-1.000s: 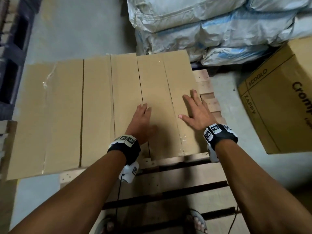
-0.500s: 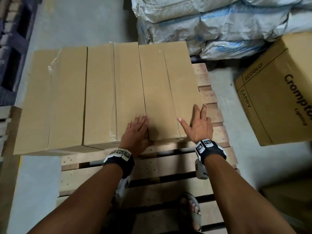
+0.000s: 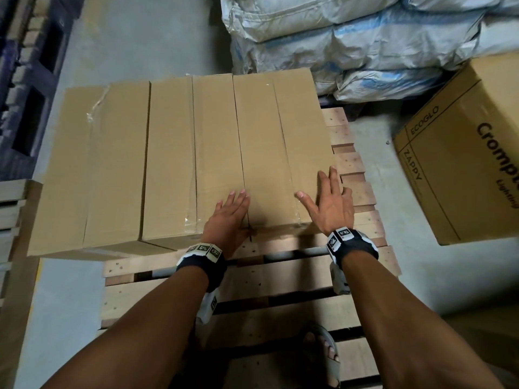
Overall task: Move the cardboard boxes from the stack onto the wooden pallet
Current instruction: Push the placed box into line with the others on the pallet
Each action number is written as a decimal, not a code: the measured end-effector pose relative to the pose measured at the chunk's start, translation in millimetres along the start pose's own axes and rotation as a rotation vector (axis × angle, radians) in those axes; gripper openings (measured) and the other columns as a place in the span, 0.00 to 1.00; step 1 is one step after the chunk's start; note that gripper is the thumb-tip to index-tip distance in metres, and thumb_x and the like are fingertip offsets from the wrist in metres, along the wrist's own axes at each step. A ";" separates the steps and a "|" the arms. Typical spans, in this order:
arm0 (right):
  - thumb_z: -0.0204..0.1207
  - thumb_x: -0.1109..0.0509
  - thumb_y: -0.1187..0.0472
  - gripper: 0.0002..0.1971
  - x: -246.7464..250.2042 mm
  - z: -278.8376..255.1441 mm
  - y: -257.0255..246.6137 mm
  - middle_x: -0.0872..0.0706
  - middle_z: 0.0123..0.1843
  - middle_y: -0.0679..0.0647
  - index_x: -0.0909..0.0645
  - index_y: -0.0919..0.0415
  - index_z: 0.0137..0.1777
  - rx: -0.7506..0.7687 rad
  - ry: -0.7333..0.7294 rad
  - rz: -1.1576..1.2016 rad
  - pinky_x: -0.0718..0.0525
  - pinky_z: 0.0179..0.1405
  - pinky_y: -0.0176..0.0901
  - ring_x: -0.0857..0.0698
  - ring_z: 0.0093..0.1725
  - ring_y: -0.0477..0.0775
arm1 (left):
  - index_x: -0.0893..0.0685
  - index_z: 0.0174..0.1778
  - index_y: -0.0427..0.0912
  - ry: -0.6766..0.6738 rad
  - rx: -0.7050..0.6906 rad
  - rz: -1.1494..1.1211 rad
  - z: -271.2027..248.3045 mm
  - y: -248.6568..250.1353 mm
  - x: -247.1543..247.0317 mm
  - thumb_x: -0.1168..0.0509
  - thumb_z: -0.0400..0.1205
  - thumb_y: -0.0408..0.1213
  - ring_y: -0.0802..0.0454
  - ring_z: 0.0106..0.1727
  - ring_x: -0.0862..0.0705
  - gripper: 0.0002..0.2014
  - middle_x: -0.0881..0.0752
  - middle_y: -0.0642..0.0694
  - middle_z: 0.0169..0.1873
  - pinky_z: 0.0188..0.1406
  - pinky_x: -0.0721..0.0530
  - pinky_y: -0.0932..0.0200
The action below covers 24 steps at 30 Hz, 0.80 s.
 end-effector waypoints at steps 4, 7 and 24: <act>0.83 0.54 0.22 0.45 -2.3 -1.0 -3.2 0.47 0.95 0.57 0.41 0.53 0.90 0.006 -0.014 -0.028 0.29 0.77 0.71 0.26 0.72 0.81 | 0.47 0.93 0.42 -0.006 0.001 -0.002 -2.2 2.0 0.2 0.26 0.84 0.45 0.42 0.93 0.55 0.46 0.50 0.45 0.93 0.92 0.53 0.38; 0.84 0.56 0.23 0.47 3.7 -5.6 -14.9 0.48 0.95 0.57 0.44 0.55 0.93 0.014 -0.114 -0.075 0.43 0.87 0.74 0.41 0.86 0.82 | 0.47 0.92 0.40 -0.026 0.010 -0.019 -5.5 9.8 5.2 0.27 0.85 0.40 0.41 0.93 0.54 0.45 0.49 0.43 0.93 0.92 0.50 0.39; 0.86 0.34 0.45 0.17 239.7 -194.1 -74.4 0.10 0.63 0.62 0.19 0.51 0.70 0.047 -0.397 0.189 0.11 0.54 0.58 0.13 0.61 0.69 | 0.14 0.73 0.42 -0.173 -0.005 -0.187 -148.2 119.4 229.0 0.31 0.86 0.40 0.37 0.68 0.15 0.19 0.12 0.39 0.67 0.72 0.20 0.44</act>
Point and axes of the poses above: each hand's wrist, its own z-axis towards the middle knuckle, its own x-axis out of the back of the hand, y = z × x, the point moved 5 cm from there along z, towards the middle knuckle
